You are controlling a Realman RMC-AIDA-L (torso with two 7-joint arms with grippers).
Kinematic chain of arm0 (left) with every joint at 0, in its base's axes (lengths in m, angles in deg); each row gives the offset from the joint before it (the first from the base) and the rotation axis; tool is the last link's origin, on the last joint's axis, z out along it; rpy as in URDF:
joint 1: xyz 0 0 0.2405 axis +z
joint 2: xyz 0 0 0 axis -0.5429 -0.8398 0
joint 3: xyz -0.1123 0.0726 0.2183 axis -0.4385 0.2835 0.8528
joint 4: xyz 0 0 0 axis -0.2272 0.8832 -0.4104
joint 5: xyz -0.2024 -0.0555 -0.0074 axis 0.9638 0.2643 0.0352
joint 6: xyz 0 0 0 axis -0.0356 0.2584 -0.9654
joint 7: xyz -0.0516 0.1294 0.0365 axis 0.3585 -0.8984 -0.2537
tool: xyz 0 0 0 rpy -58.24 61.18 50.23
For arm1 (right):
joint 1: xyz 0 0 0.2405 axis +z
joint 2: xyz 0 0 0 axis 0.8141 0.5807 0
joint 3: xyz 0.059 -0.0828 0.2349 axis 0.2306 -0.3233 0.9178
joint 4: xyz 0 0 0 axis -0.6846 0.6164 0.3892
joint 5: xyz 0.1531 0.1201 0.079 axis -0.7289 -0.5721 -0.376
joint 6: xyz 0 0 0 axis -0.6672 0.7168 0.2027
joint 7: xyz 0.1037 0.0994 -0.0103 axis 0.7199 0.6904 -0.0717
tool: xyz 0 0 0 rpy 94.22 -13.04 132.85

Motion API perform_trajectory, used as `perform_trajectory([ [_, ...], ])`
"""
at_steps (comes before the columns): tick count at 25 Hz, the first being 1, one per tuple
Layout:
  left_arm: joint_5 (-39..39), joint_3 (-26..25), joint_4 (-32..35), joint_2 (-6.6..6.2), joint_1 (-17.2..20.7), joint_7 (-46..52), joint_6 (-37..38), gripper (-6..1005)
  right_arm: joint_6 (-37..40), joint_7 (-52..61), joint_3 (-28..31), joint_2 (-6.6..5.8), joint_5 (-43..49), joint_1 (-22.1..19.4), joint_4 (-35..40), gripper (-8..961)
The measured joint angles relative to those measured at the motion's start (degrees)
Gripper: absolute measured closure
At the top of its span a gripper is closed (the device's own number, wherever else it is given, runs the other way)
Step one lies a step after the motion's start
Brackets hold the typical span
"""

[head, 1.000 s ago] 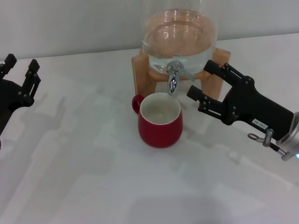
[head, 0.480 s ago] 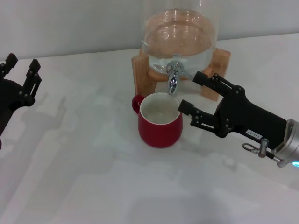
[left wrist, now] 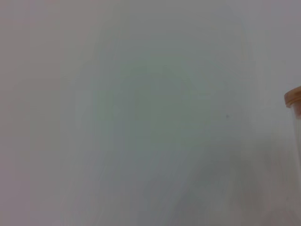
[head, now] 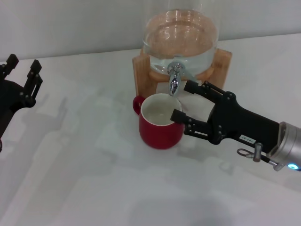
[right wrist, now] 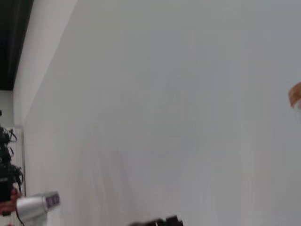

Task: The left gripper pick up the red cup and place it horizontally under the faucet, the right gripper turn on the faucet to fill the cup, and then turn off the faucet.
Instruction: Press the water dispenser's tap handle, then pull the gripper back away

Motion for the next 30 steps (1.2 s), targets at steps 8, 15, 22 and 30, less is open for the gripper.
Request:
perform_trajectory([
  [8, 0.0, 0.0, 0.0, 0.03, 0.0, 0.0, -0.4, 484, -6.0, 1.0, -0.2, 0.00, 0.0, 1.0, 0.2, 111],
  [15, -0.1, 0.0, 0.0, 0.12, 0.1, 0.0, -0.4, 484, -6.3, 1.1, 0.0, 0.00, -0.2, 1.4, 0.4, 111],
  [22, -0.1, 0.0, 0.0, 0.12, 0.1, 0.0, -0.4, 484, -6.2, 1.1, 0.1, 0.00, -0.3, 1.5, 0.5, 111],
  [30, -0.1, 0.0, 0.0, 0.11, 0.2, 0.0, -0.4, 484, -7.3, 1.1, 0.9, 0.00, -0.8, 1.5, 1.0, 111],
])
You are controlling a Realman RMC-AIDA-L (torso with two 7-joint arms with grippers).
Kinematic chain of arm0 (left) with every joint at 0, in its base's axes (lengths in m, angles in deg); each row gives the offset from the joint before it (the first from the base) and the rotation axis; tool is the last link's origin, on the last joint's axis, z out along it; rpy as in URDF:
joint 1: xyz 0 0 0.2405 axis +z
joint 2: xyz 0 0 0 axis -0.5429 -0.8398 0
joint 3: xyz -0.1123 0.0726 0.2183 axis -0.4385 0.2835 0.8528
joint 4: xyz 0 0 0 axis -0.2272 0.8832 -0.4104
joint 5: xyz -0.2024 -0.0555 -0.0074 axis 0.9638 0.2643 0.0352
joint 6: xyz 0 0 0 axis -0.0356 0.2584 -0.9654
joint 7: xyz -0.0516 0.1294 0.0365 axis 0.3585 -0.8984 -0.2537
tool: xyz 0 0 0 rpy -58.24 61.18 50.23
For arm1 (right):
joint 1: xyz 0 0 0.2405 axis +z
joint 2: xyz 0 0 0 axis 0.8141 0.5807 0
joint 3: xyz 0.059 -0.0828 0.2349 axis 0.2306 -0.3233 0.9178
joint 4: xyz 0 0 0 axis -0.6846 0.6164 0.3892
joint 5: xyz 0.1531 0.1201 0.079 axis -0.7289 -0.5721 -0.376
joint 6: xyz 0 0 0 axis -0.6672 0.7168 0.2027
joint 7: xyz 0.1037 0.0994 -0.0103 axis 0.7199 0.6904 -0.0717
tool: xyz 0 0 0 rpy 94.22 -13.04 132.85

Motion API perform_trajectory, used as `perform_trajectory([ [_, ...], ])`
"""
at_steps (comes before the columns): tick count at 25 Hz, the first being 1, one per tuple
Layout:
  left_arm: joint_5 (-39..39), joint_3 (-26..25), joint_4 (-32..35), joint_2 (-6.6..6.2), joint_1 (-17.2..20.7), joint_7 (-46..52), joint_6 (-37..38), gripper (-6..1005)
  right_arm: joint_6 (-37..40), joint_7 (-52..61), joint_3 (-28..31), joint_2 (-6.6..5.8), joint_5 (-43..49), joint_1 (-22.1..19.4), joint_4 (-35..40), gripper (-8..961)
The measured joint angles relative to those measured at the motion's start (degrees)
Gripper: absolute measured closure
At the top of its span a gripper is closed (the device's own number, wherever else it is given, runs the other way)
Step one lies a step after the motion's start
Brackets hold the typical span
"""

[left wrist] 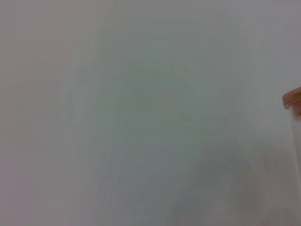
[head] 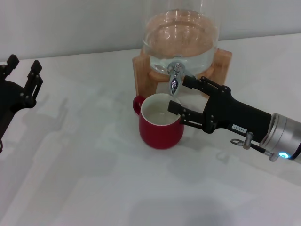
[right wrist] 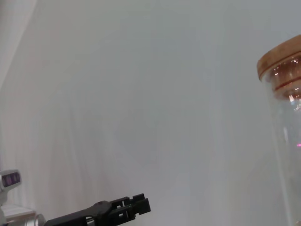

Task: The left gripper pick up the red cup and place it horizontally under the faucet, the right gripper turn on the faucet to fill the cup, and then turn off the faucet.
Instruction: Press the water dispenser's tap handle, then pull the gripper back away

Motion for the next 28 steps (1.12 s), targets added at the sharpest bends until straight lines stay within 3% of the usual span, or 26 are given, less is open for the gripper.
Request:
perform_trajectory([
  [28, 0.0, 0.0, 0.0, -0.09, -0.1, 0.0, -0.1, 484, -1.2, -0.1, 0.2, 0.00, -1.5, -0.5, 1.7, 111],
])
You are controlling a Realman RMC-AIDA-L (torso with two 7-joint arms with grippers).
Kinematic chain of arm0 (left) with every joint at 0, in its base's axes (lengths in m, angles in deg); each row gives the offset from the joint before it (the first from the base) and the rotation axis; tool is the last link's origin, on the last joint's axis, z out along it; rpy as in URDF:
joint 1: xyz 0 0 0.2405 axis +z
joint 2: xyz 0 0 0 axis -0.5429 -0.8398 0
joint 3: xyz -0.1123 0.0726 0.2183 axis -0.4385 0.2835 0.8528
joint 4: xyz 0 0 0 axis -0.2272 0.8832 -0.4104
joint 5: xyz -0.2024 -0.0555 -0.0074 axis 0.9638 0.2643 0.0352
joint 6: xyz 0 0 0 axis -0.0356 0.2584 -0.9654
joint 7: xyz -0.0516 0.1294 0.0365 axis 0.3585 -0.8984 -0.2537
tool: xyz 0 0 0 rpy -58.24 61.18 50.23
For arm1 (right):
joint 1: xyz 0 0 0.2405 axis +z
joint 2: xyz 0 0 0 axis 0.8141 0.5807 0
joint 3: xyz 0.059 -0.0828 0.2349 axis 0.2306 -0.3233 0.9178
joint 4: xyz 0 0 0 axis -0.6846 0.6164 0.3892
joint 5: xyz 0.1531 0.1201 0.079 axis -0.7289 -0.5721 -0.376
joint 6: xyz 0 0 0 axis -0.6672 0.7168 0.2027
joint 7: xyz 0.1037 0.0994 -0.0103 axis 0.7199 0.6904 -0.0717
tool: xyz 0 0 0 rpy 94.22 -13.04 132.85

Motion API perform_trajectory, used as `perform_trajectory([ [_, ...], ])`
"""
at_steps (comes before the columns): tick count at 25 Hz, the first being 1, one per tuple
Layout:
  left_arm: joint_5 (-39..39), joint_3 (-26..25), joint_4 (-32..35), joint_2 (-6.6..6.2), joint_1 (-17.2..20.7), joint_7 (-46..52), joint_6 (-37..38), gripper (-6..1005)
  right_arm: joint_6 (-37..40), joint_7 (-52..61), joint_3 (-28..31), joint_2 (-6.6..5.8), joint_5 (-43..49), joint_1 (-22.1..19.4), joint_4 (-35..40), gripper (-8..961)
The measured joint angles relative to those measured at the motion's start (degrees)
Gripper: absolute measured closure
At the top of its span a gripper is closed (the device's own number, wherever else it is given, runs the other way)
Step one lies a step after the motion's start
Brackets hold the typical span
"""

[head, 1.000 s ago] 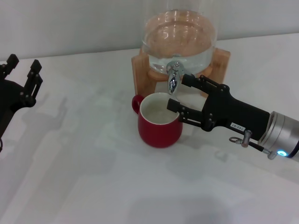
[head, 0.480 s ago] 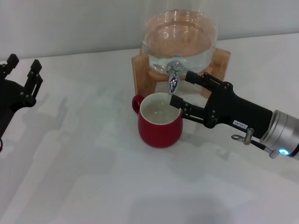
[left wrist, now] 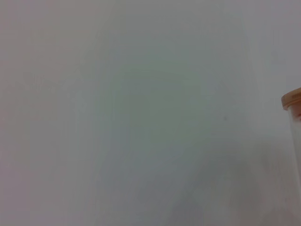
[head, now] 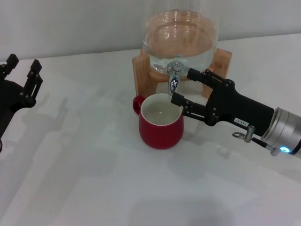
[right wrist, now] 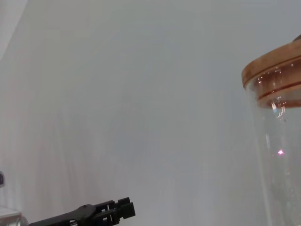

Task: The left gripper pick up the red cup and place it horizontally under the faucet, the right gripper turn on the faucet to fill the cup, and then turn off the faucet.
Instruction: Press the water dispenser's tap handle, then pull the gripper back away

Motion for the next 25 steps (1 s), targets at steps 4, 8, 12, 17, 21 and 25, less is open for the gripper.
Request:
perform_trajectory([
  [4, 0.0, 0.0, 0.0, 0.00, 0.0, 0.0, 0.1, 484, -0.4, 0.1, 0.0, 0.00, -0.2, 0.3, 0.1, 111],
  [8, 0.0, 0.0, 0.0, -0.04, 0.0, 0.0, 0.3, 484, -0.6, 0.1, 0.0, 0.00, -0.5, 0.4, 0.1, 111],
  [12, 0.0, 0.0, 0.0, -0.07, -0.1, 0.0, 0.4, 484, -0.6, 0.1, 0.0, 0.00, -0.6, 0.4, 0.1, 111],
  [17, 0.0, 0.0, 0.0, -0.09, -0.1, 0.0, 0.4, 484, -0.6, 0.1, 0.0, -0.03, -1.1, 0.1, 0.1, 111],
  [21, 0.0, 0.0, 0.0, -0.09, -0.1, 0.0, 0.4, 484, -0.6, 0.0, 0.0, -0.09, -1.3, 0.0, 0.1, 111],
  [25, 0.0, 0.0, 0.0, -0.07, -0.1, 0.0, 0.4, 484, -0.6, -0.1, 0.0, -0.14, -1.4, 0.0, 0.2, 111],
])
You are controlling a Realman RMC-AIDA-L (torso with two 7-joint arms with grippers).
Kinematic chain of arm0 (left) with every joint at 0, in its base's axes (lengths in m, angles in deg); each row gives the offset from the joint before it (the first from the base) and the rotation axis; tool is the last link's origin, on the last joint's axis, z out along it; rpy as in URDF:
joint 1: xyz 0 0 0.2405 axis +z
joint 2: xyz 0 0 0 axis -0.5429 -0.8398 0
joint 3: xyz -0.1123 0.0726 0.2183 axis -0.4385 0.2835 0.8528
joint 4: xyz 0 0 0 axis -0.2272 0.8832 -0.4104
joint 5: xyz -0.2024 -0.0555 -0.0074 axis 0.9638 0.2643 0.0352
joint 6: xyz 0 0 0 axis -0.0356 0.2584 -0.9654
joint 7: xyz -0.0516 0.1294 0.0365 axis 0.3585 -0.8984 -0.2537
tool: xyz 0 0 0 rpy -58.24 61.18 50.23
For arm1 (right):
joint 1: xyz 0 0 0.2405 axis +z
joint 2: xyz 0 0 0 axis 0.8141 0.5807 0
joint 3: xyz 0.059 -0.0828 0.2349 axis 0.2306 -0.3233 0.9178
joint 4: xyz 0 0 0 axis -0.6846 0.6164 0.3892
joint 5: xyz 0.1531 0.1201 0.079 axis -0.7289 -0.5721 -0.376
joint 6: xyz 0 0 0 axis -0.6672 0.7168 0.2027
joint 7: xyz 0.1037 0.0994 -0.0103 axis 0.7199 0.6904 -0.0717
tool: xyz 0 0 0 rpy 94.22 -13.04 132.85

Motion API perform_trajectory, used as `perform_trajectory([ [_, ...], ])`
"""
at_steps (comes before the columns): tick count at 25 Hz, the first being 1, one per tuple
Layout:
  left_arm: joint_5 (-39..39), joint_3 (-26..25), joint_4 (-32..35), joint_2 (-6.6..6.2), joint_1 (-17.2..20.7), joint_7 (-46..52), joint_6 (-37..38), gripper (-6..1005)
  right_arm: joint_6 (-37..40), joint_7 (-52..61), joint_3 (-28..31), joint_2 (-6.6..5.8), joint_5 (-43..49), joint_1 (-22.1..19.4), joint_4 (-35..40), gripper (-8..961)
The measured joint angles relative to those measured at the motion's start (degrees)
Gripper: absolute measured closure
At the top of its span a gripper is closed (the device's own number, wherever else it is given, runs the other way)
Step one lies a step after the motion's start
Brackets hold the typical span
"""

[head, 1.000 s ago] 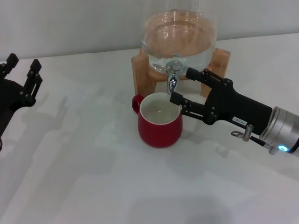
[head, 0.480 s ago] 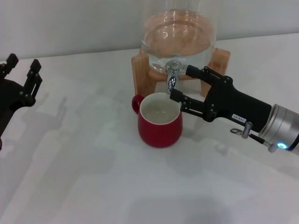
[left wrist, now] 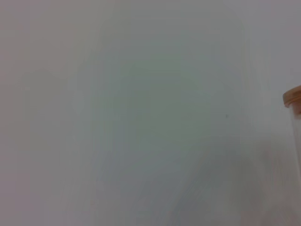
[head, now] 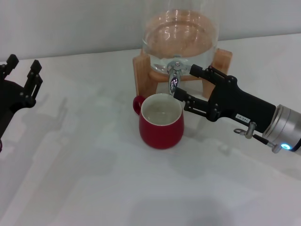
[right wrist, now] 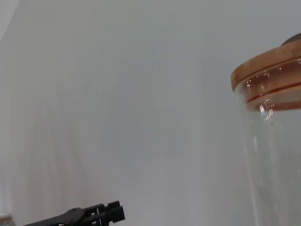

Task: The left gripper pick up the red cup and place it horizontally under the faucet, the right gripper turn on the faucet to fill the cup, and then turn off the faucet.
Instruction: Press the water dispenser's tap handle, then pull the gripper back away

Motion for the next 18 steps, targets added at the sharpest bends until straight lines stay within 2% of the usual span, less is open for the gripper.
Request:
perform_trajectory([
  [18, 0.0, 0.0, 0.0, 0.07, 0.2, 0.0, -0.3, 484, 0.1, 0.1, 0.0, -0.04, 0.0, -0.7, 1.2, 111],
])
